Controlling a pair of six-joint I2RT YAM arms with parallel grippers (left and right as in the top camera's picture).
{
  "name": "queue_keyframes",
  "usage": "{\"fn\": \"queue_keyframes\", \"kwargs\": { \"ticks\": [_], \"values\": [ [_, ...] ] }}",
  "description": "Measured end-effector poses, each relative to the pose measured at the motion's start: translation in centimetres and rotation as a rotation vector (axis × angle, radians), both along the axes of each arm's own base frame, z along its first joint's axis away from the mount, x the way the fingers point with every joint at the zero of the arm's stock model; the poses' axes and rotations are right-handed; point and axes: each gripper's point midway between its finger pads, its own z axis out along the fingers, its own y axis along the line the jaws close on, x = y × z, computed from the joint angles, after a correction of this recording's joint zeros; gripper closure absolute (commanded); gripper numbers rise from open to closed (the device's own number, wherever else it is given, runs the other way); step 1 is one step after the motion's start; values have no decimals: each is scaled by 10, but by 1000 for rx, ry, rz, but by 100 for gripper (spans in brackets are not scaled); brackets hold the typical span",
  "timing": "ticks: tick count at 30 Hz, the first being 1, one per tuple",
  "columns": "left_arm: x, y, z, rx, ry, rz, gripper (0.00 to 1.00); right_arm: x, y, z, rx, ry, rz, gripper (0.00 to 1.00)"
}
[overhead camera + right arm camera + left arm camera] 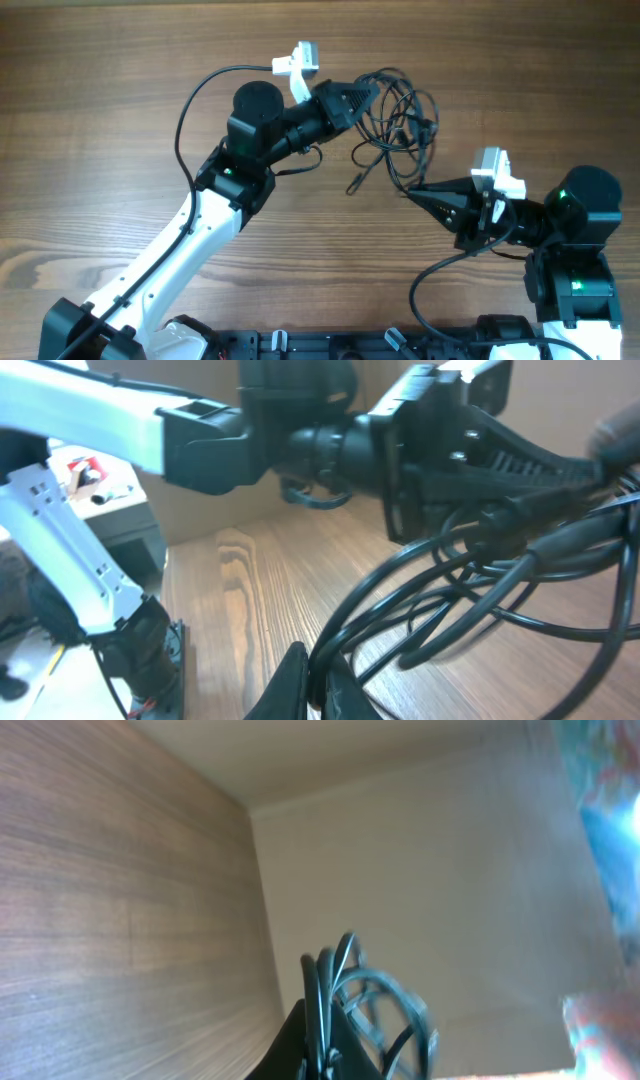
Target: Untangle cables
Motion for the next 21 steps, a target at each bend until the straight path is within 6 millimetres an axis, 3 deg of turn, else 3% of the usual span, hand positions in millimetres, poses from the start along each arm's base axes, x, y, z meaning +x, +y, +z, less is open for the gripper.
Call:
{"fn": "queue_keyframes", "kwargs": {
  "ticks": [3,6,9,12,14,16,21],
  "values": [
    [14,13,3,-46,48,83,96,-7,2,2,1,-38,47,96],
    [17,15,11,-75,34,101,96,-9,3,2,1,-42,55,69],
    [24,24,18,-92,11,124,96,2,-2,-9,-13,49,-31,64],
    [30,35,30,-118,-37,135,96,26,-17,-29,-40,206,-230,34],
    [32,39,32,-122,-45,133,96,42,-32,-43,-49,313,-384,22],
    [29,37,32,-122,-46,115,96,54,-45,-51,-43,383,-509,15],
    [21,31,37,-123,-73,57,96,60,-52,-54,-33,414,-570,15]
  ]
}}
